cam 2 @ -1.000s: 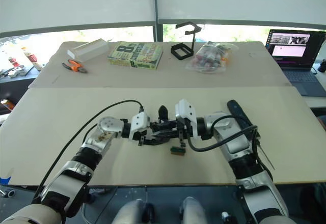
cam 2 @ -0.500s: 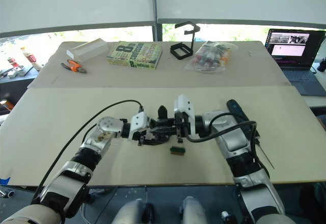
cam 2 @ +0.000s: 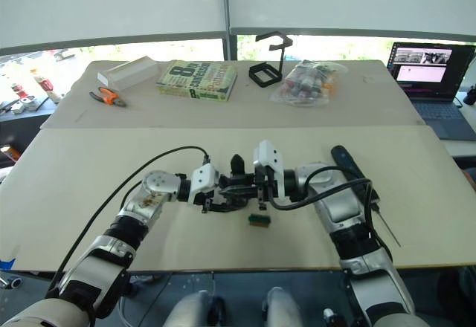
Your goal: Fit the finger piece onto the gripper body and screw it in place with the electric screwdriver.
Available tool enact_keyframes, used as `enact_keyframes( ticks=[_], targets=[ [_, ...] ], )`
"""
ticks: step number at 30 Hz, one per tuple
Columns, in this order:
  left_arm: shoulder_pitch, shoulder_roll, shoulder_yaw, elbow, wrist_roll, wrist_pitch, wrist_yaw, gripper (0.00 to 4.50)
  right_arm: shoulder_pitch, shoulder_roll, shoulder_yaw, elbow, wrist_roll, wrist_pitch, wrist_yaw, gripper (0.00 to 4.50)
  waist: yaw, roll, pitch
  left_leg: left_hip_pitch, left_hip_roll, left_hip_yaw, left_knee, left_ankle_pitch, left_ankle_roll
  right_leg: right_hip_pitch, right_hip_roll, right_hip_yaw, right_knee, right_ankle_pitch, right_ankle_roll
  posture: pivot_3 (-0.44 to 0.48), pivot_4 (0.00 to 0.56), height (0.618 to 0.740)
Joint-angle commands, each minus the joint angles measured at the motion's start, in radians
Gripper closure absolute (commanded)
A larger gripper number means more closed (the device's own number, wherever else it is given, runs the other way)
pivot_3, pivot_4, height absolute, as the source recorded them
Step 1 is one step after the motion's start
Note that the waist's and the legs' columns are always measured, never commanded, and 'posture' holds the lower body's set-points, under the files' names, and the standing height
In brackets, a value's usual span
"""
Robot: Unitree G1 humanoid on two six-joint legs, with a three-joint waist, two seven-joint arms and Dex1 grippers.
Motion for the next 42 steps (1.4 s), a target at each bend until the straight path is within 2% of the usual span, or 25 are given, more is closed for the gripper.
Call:
enact_keyframes(
  ticks=[1,10,19,26,29,35,39,42],
  targets=[
    [-0.007,-0.003,0.006,-0.037,-0.01,-0.003,-0.005,2.17,0.002,0.003,0.01,0.016,-0.025,-0.025,-0.007,4.11,0.0,0.0,0.0,0.0,0.0,0.0,0.0,0.0,0.0,0.0,0.0,0.0,0.0,0.0,0.0,0.0,0.15,0.74],
    [-0.016,-0.007,0.008,-0.032,-0.011,-0.004,-0.001,2.17,0.014,-0.004,0.05,0.119,-0.061,-0.069,0.017,4.11,0.0,0.0,0.0,0.002,0.0,0.0,0.0,0.0,0.0,0.001,0.0,0.0,0.0,0.0,0.0,0.0,0.15,0.74],
    [-0.009,-0.004,0.02,-0.046,-0.017,0.016,0.01,2.17,0.061,-0.014,0.052,0.075,-0.082,-0.048,-0.072,4.11,-0.001,0.0,-0.003,0.003,0.0,0.0,0.0,0.0,0.0,0.002,0.0,0.001,0.001,0.0,0.0,0.0,0.15,0.74],
    [-0.004,-0.004,0.02,-0.057,-0.021,0.022,0.011,2.17,-0.011,-0.038,0.107,0.15,-0.055,-0.021,0.092,4.11,-0.002,0.0,-0.003,0.004,0.0,0.0,0.0,0.0,0.0,0.003,0.0,0.001,0.001,0.0,0.0,0.0,0.15,0.74],
    [-0.003,-0.004,0.019,-0.06,-0.021,0.023,0.012,2.17,-0.033,-0.033,0.125,0.184,-0.066,-0.018,0.121,4.11,-0.001,0.0,-0.003,0.004,0.0,0.0,0.0,0.0,0.0,0.003,0.0,0.001,0.001,0.0,0.0,0.0,0.15,0.74],
    [0.0,-0.005,0.017,-0.069,-0.021,0.028,0.016,2.17,0.031,-0.027,0.09,0.155,-0.083,-0.052,0.029,4.11,-0.001,0.0,-0.007,0.004,0.0,0.0,0.0,0.0,0.0,0.003,0.0,0.001,0.001,0.0,0.0,0.0,0.15,0.74],
    [0.002,-0.003,0.02,-0.071,-0.022,0.028,0.017,2.17,0.097,-0.01,0.042,0.094,-0.113,-0.058,-0.14,4.11,-0.001,0.0,-0.008,0.004,0.0,0.0,0.0,0.0,0.0,0.003,-0.001,0.001,0.001,0.0,0.0,0.0,0.15,0.74],
    [0.004,-0.001,0.021,-0.069,-0.022,0.027,0.018,2.17,0.124,-0.005,0.031,0.071,-0.104,-0.032,-0.188,4.11,-0.001,0.0,-0.008,0.004,0.001,0.0,0.0,0.0,0.0,0.003,-0.001,0.001,0.001,0.0,0.0,0.0,0.15,0.74]
  ],
)
